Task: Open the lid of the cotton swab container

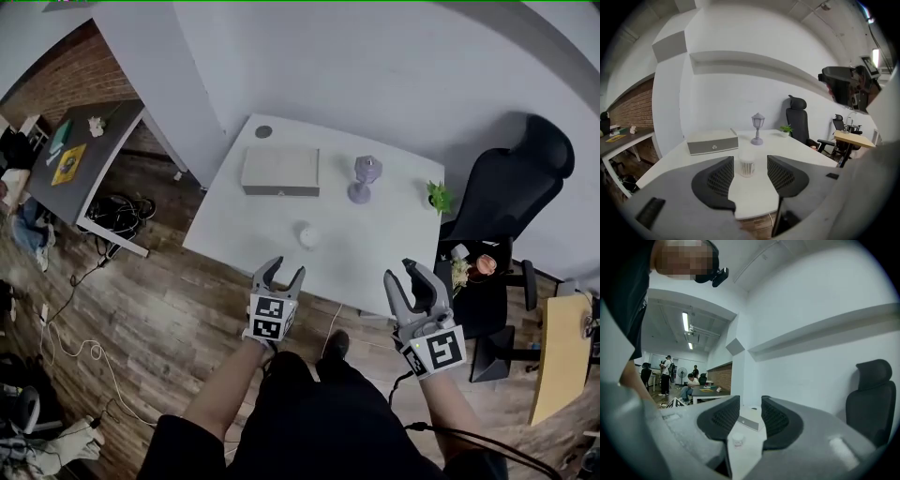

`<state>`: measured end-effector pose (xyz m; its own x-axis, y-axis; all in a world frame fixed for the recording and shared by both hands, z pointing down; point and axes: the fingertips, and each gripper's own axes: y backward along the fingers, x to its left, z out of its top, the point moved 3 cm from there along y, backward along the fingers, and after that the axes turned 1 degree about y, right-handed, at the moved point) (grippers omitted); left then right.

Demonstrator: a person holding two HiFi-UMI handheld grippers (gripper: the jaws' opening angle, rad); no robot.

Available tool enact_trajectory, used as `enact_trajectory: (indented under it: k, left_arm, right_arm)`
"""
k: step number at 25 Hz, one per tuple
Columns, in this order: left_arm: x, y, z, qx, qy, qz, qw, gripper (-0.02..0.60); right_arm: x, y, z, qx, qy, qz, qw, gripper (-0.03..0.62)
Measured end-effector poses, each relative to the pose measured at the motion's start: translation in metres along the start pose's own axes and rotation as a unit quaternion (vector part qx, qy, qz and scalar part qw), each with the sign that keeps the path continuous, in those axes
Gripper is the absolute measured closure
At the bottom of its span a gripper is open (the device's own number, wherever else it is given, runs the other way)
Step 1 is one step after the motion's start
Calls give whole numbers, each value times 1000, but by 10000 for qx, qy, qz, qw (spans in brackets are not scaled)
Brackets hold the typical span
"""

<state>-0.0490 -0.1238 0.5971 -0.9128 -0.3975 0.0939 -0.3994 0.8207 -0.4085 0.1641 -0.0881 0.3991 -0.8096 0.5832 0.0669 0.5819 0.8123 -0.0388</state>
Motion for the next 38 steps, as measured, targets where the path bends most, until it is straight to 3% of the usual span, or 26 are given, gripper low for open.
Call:
enact_trajectory:
  k: [6,9,14,21,30,32,38]
  left_arm:
    - [15,-46,-27,424,174,474,9978,327]
    - [15,-68,-40,642,409,414,9962,325]
    - [17,-100,-56,812,416,392,9951,307]
    - [18,-136,-64,1011,74,427,9939,285]
    - [18,-146,-60,1036,-374,472,9928,287]
    - [19,-149,-57,1011,-415,404,9932,326]
    - [8,-144,-37,707,-598,-260,9954,333]
  right_arm:
    - [-22,-27,-16,232,-107,-34,9997,453]
    - [-28,-40,-24,381,-170,-110,9991,453]
    - [-33,-57,-45,655,-315,-261,9970,453]
    - [-47,-68,-65,810,-510,-422,9945,453]
    - [-47,-74,-76,837,-671,-424,9933,458]
    - [-47,-74,-74,796,-676,-403,9937,465]
    - [-47,-76,-75,752,-725,-361,9939,488]
